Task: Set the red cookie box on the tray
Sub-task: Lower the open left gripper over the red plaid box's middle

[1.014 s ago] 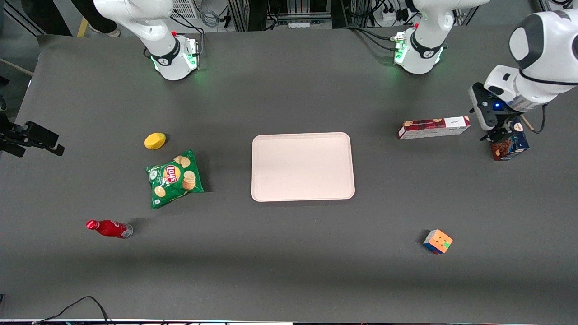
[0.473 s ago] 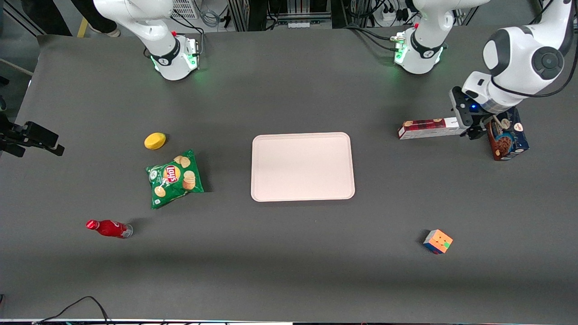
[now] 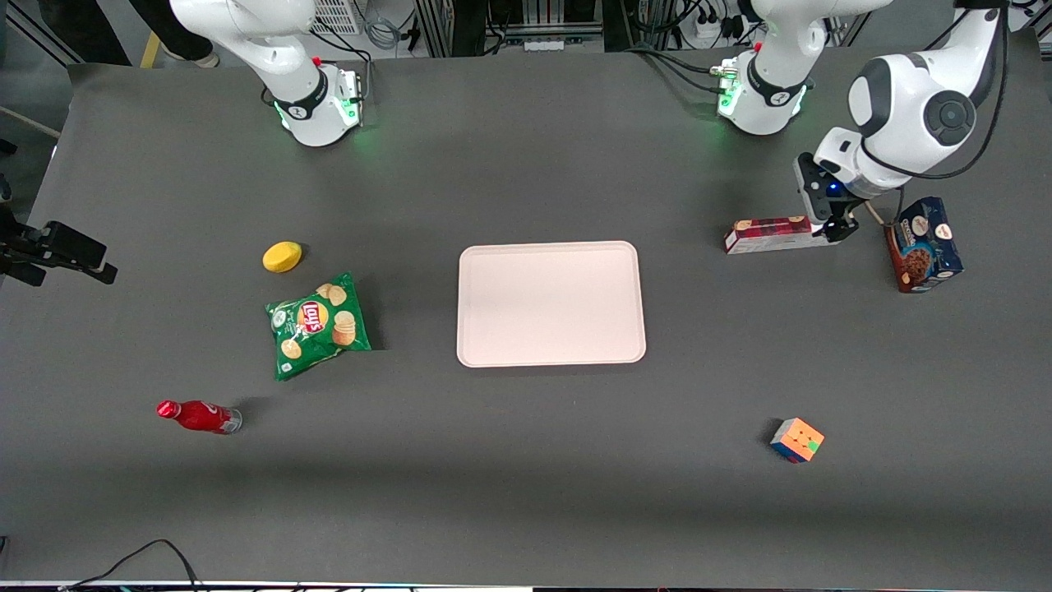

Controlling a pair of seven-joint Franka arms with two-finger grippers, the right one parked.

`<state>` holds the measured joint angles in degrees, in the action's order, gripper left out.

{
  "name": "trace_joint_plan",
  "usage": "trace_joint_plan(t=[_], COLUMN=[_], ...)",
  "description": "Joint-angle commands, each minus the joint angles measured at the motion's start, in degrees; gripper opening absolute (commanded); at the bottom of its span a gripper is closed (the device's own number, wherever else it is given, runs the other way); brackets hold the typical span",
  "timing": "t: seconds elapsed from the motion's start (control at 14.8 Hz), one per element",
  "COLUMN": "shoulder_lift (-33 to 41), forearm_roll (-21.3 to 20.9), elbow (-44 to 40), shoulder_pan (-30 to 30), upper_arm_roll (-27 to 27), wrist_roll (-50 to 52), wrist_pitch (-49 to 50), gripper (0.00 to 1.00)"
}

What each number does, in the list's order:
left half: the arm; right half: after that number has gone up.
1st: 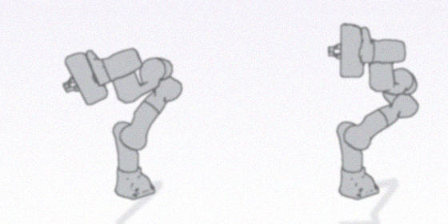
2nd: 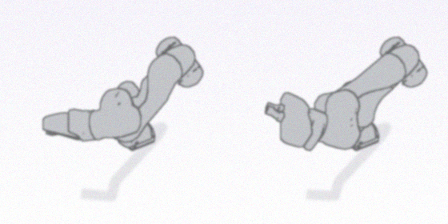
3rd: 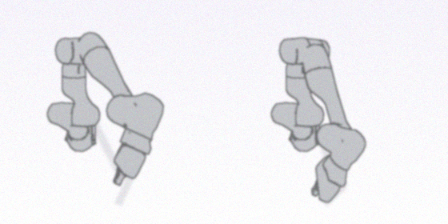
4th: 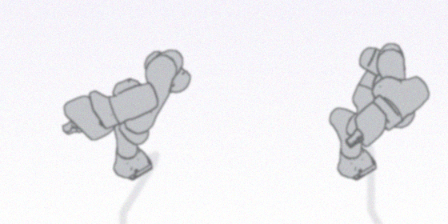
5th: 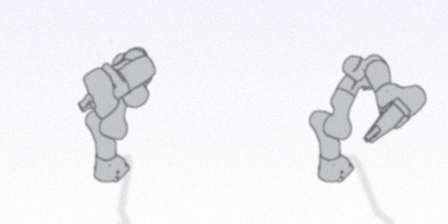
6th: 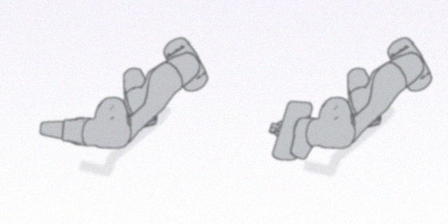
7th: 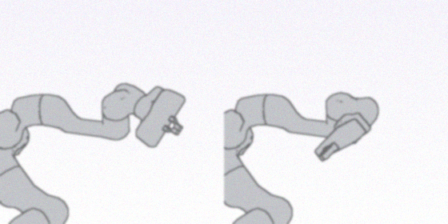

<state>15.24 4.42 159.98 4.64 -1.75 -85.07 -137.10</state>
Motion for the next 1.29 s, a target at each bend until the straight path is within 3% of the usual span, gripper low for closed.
trace_joint_plan(t=[0.0,0.47,1.22], shoulder_lift=[3.31,1.56,-5.55], forearm_roll=[1.2,1.2,1.2], elbow=[6.3,9.12,9.65], shoulder_pan=[-0.78,-1.74,-1.57], upper_arm_roll=[0.08,0.08,0.17], wrist_roll=[-0.71,-1.24,-1.33], wrist_pitch=[-6.15,-14.68,-18.63], gripper=[1.0,1.0,1.0])
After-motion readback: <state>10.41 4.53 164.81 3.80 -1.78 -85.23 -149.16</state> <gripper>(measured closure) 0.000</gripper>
